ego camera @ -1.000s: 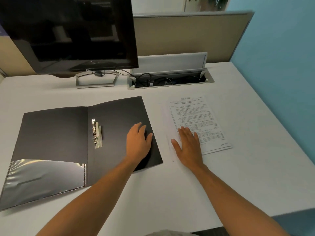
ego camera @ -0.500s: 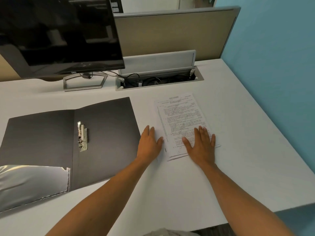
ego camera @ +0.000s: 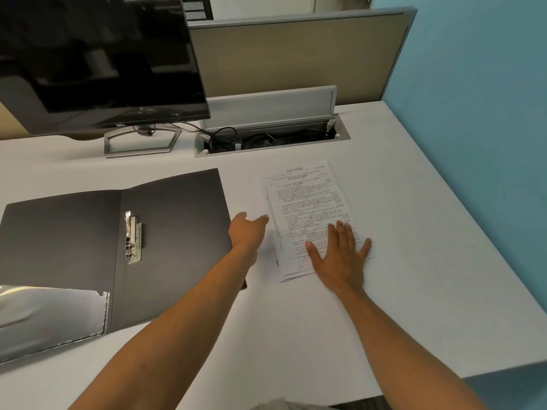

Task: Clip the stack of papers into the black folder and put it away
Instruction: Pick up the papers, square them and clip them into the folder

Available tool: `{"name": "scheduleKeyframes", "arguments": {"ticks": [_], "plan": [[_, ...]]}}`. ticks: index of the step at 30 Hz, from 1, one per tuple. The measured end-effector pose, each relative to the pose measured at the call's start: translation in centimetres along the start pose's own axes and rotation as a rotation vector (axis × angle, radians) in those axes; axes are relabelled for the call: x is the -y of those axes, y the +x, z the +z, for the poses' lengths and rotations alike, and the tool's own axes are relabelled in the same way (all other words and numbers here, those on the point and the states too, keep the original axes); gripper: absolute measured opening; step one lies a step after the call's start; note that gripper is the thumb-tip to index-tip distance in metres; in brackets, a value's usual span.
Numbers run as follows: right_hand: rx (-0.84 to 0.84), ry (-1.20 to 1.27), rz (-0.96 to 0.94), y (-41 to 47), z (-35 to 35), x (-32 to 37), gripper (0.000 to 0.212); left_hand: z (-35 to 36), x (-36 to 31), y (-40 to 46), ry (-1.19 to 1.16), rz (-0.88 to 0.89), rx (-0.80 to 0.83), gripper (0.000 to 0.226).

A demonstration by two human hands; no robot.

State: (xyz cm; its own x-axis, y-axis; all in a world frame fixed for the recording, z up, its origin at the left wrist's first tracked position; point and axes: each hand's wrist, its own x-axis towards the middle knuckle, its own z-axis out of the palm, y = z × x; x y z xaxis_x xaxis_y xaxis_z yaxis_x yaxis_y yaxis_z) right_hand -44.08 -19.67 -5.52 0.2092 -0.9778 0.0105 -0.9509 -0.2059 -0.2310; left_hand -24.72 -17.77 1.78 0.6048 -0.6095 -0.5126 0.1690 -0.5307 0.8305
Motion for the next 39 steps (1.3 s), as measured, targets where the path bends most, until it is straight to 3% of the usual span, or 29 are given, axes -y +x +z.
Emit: {"name": "scheduleKeyframes", "arguments": {"ticks": [4, 8, 15, 24, 29, 32, 36, 39], "plan": [[-0.001, 0.010, 0.003, 0.0, -0.1, 0.0, 0.085, -0.5, -0.2, 1.5, -0.049, -0.084, 0.062, 0.071], [0.002, 0.020, 0.010, 0.0, -0.2, 0.0, 0.086, -0.6, -0.4, 1.3, -0.002, -0.053, 0.181, 0.020], [-0.002, 0.045, 0.020, 0.0, -0.1, 0.0, 0.090, 0.4, 0.5, 0.7, -0.067, -0.017, 0.286, 0.049], [-0.044, 0.147, 0.036, -0.1, -0.3, -0.1, 0.085, 0.3, 1.2, -0.1, 0.006, 0.201, 0.273, 0.052], [-0.171, 0.446, 0.141, 0.7, -2.0, 1.0, 0.068, -2.9, 0.5, 0.2, -0.032, 0.281, 0.306, 0.052], [-0.147, 0.684, 0.240, 2.0, -3.6, 2.4, 0.056, -5.8, 0.0, 0.5, -0.079, 0.315, 0.301, 0.053], [0.096, 1.066, 0.309, 4.1, -5.9, 4.2, 0.047, -10.2, -0.3, 0.8, -0.119, 0.341, 0.313, 0.058], [0.349, 1.317, 0.230, 5.1, -7.0, 6.2, 0.035, -13.6, -0.2, 0.9, -0.141, 0.359, 0.316, 0.060]]}}
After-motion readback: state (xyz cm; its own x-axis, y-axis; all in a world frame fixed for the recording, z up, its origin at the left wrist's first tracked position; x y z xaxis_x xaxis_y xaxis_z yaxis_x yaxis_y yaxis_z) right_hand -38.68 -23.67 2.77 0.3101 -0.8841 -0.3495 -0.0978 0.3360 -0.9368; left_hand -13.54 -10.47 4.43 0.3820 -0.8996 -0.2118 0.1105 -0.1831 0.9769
